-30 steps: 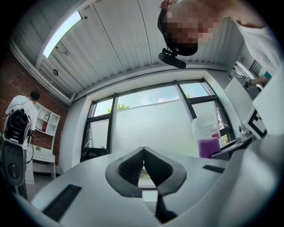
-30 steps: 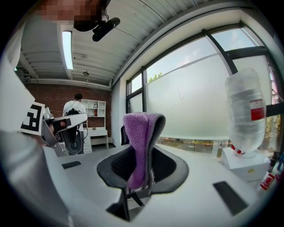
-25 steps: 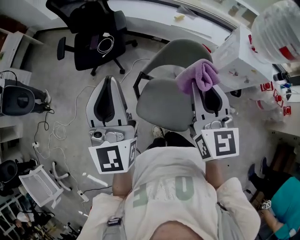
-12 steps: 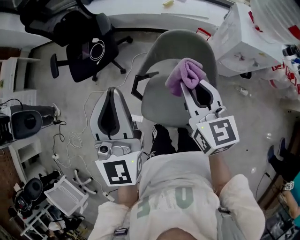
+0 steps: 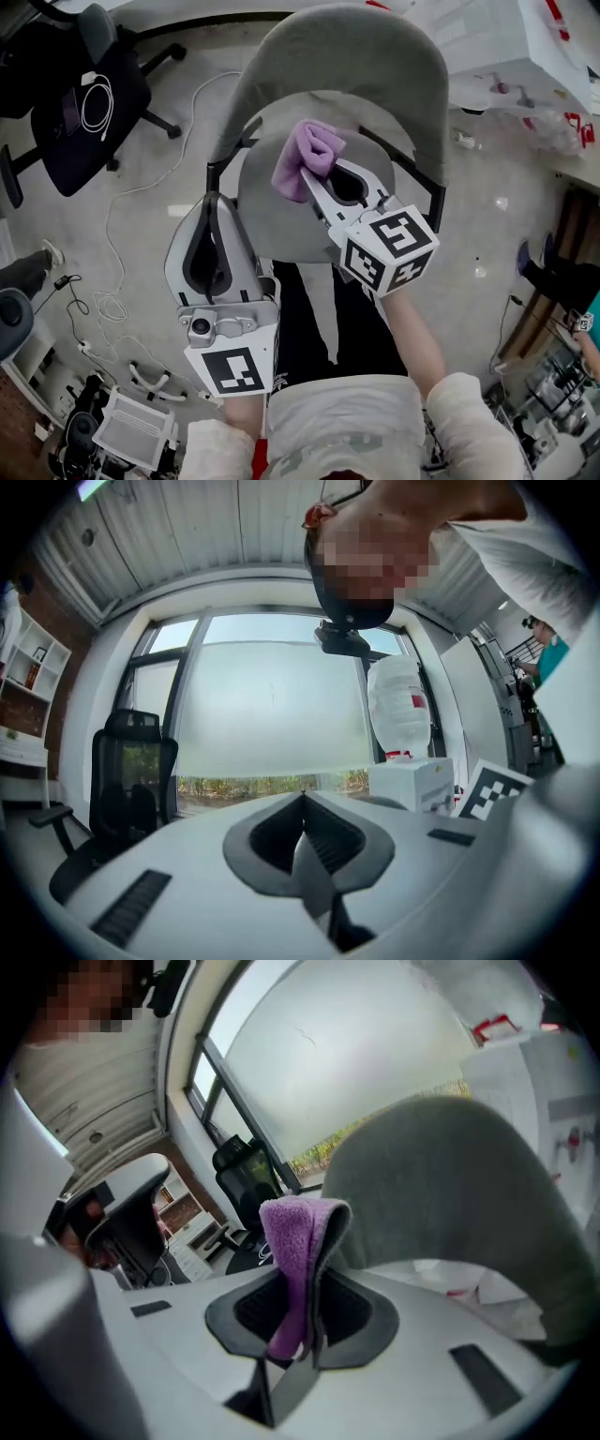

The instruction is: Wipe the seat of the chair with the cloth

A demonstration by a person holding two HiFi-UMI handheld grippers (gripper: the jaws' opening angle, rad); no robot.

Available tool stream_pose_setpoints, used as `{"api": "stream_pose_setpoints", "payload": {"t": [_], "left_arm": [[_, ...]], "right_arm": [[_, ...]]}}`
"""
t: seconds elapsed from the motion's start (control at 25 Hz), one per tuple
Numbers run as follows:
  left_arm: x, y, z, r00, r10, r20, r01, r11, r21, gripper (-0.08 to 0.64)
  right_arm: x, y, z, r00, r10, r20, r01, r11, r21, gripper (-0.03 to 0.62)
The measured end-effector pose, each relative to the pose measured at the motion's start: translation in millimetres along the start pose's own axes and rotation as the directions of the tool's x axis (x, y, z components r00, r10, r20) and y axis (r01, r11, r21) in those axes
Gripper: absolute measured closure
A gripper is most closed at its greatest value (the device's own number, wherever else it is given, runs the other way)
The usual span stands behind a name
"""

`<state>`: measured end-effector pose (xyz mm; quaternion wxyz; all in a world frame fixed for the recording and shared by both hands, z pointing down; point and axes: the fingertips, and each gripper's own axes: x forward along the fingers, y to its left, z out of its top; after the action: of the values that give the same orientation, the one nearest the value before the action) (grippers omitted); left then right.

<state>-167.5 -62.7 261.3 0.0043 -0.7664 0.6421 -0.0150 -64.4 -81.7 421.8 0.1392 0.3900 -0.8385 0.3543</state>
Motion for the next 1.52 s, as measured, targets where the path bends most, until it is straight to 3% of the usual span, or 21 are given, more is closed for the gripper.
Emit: {"api": "stream_pose_setpoints", "payload": {"t": [0.24,0.56,0.92,1.52], "left_arm": [[-7,7,-95,0.994,-0.027,-0.109,0.024,0.999,-0.030,0.548],[-21,2,-156,0.978,-0.071,-0.196,0.058,0.996,-0.072,0.548],[-18,11,-173,0.971,-0.067,-0.229,0.049,0.995,-0.085,0.548],[-12,-4,-185,0.961,-0.076,-0.267,0.055,0.995,-0.084,0.548]], "right_arm": [[89,-32,-95,0.981,0.072,-0.178,-0.033,0.977,0.212,0.505],[157,-43,-166,0.927,0.110,-0.358,-0.016,0.966,0.257,0.505],[197,-44,-213,0.858,0.110,-0.502,0.019,0.969,0.245,0.505],[169,-92,-213,0.843,0.021,-0.538,0.093,0.979,0.184,0.505]]}}
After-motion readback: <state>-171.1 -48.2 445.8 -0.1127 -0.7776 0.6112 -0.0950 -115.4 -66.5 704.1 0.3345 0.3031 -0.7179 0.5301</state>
